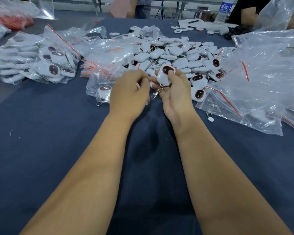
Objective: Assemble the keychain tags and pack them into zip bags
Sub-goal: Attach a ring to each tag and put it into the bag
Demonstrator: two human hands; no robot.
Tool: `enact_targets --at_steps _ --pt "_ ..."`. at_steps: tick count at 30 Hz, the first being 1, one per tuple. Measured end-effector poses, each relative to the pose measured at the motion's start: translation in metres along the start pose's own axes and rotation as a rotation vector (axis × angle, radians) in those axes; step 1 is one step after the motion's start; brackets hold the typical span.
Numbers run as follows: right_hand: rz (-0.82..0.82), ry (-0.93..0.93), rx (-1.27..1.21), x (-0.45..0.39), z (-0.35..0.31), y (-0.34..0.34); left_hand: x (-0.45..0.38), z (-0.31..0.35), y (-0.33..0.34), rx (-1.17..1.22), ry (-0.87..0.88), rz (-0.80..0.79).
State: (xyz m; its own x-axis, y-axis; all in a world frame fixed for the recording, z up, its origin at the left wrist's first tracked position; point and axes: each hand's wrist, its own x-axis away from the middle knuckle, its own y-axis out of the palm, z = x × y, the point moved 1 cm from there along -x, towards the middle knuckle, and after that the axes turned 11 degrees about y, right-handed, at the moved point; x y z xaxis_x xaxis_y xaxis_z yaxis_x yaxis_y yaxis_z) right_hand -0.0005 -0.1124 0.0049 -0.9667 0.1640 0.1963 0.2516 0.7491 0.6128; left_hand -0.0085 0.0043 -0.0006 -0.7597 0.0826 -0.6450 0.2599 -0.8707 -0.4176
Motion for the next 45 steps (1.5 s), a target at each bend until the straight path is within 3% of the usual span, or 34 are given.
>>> enact_targets --at_steps 3,11,14,18,33,45 --pt "-0.003 -0.008 0.027 0.001 0.001 0.0 0.001 0.0 0.003 0.017 -0.018 -0.133" --pt "-0.083 -0.048 0.245 0.003 0.004 -0.001 -0.002 -0.011 -0.001 0.2 -0.276 -0.01" --pt "-0.136 -0.026 0.321 0.003 0.007 0.0 -0.006 -0.01 -0.004 0.285 -0.281 0.064" --pt "-0.123 -0.015 0.468 0.004 0.008 0.002 -0.006 -0.005 -0.003 0.342 -0.256 -0.011" --pt "-0.1 -0.012 0.48 0.005 0.011 0.005 -0.008 -0.014 -0.001 0.186 -0.239 -0.056" --pt "-0.085 -0.057 0.46 0.006 0.01 0.004 -0.007 -0.009 -0.002 0.273 -0.215 0.018"
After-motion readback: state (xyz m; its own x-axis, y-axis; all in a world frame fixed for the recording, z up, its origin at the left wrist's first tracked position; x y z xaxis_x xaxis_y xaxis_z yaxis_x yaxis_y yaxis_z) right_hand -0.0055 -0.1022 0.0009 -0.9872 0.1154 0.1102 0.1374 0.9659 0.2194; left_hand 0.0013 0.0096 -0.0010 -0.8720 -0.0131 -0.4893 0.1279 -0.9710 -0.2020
